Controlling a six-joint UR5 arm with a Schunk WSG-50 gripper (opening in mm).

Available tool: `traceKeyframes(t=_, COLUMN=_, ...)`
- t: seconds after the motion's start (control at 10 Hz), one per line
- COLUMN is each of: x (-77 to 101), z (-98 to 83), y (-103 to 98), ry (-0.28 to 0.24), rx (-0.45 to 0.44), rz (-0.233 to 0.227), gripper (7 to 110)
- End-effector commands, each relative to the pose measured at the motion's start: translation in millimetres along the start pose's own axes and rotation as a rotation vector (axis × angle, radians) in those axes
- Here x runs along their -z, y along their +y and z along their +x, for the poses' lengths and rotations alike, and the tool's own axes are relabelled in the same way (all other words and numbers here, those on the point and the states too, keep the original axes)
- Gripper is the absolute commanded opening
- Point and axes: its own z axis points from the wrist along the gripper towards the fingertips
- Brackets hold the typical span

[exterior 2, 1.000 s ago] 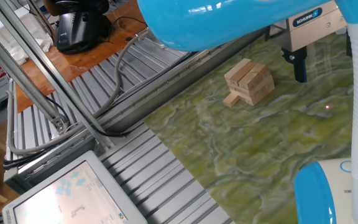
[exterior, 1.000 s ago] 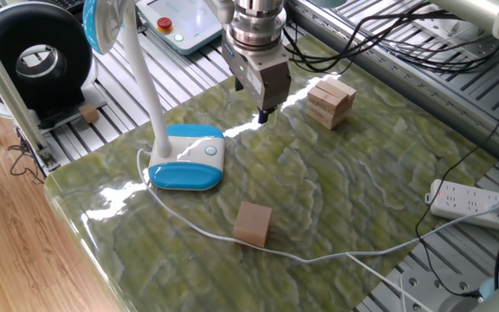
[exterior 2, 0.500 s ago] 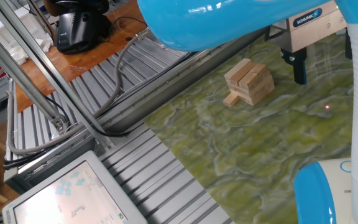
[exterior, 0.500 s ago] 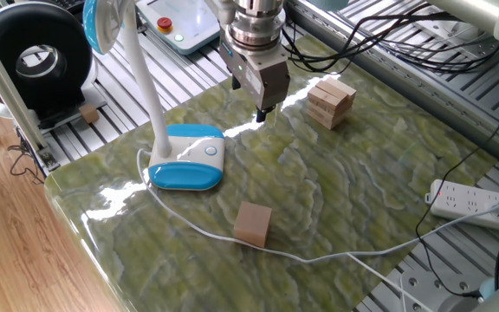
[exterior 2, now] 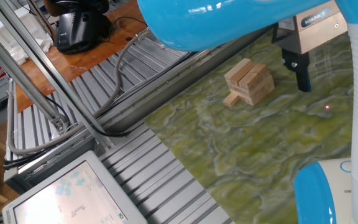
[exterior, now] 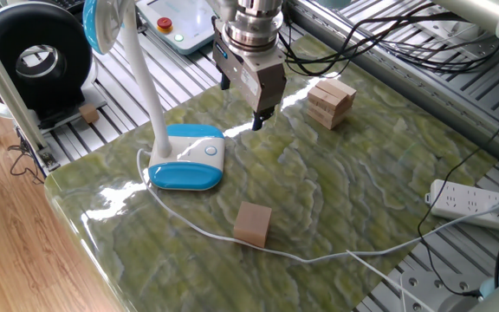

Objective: Turn on the desk lamp by pressing the button

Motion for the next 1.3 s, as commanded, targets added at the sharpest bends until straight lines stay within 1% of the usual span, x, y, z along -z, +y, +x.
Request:
traceKeyframes(t=0.0, x=1.4, z=-4.8, y=2, ry=-0.021, rx=-0.01, rz=-0.01, gripper=110)
traceKeyframes(t=0.2, x=1.5, z=-6.5, y=3, ry=-0.029, rx=-0.009, rz=-0.014, gripper=110)
traceKeyframes(t=0.6, x=1.5, z=3.8, y=8, ry=0.013, rx=0.02, rz=-0.033, gripper=110)
traceKeyframes(t=0.8, x=1.7, z=6.5, y=10, ry=0.022, rx=0.05, rz=-0.041, gripper=110)
traceKeyframes(t=0.9, x=1.9, z=12.7, y=10, ry=0.047, rx=0.054, rz=-0.043, gripper=110)
traceKeyframes(t=1.0, x=2.1, z=16.0, y=11, ry=0.06, rx=0.053, rz=-0.048, gripper=110)
traceKeyframes(t=1.2, x=2.2, z=14.8, y=14, ry=0.055, rx=0.059, rz=-0.058, gripper=110)
